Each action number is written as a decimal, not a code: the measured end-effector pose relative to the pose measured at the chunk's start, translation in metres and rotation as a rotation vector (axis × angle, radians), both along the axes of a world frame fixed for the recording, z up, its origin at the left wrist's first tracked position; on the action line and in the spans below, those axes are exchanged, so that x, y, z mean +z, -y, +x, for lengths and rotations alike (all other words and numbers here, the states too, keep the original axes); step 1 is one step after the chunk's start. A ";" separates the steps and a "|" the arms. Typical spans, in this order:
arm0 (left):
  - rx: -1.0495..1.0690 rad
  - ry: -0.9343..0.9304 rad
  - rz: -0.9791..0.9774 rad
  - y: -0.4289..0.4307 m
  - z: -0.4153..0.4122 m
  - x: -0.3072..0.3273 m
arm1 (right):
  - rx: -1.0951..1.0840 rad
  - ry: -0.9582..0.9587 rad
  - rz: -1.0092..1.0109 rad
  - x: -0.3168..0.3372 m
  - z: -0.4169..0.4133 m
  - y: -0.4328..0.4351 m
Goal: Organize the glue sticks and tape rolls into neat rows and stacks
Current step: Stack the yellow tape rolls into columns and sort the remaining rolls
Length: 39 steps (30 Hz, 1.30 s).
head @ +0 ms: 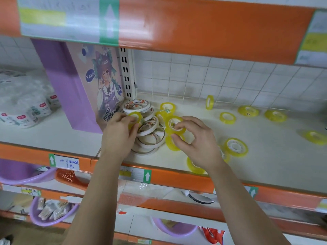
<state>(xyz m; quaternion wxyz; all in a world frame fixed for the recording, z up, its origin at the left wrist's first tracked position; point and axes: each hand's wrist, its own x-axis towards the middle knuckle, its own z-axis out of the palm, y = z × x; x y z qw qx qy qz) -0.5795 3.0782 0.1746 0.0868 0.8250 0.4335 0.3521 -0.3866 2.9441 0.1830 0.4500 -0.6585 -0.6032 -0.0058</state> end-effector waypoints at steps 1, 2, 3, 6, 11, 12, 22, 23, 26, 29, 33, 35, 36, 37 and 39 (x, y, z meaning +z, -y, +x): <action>0.006 -0.012 -0.012 -0.002 0.001 0.000 | -0.015 -0.004 0.002 0.002 0.003 0.003; 0.010 -0.021 -0.023 -0.002 0.002 -0.001 | -0.033 -0.010 0.002 0.003 0.005 0.006; 0.012 -0.026 -0.031 -0.003 0.003 -0.001 | -0.054 -0.016 0.001 0.004 0.008 0.009; 0.004 -0.014 -0.002 0.001 0.006 0.003 | -0.111 -0.010 0.020 0.006 0.019 0.020; -0.120 0.079 0.103 0.025 0.030 0.025 | -0.215 0.006 0.061 0.009 0.040 0.038; -0.162 0.091 0.103 0.032 0.038 0.029 | -0.238 0.001 0.069 0.009 0.044 0.044; -0.507 0.057 0.012 0.122 0.135 0.035 | -0.493 -0.017 0.117 0.009 0.100 0.137; -0.533 0.043 0.009 0.132 0.144 0.034 | -0.510 -0.018 0.122 0.009 0.106 0.148; -0.610 0.029 0.013 0.158 0.174 0.036 | -0.566 -0.004 0.140 0.008 0.128 0.180; -0.641 0.028 0.030 0.189 0.207 0.036 | -0.613 -0.012 0.141 0.008 0.154 0.214; -0.669 0.096 0.007 0.239 0.258 0.035 | -0.648 -0.004 0.142 0.008 0.195 0.269; -0.686 0.110 0.003 0.267 0.286 0.035 | -0.663 0.005 0.142 0.008 0.220 0.299; -0.694 0.108 0.008 0.281 0.301 0.035 | -0.668 0.001 0.144 0.009 0.233 0.315; -0.703 0.106 0.016 0.296 0.315 0.035 | -0.672 -0.003 0.143 0.009 0.246 0.330; -0.723 0.107 0.010 0.324 0.341 0.036 | -0.683 -0.001 0.134 0.011 0.270 0.360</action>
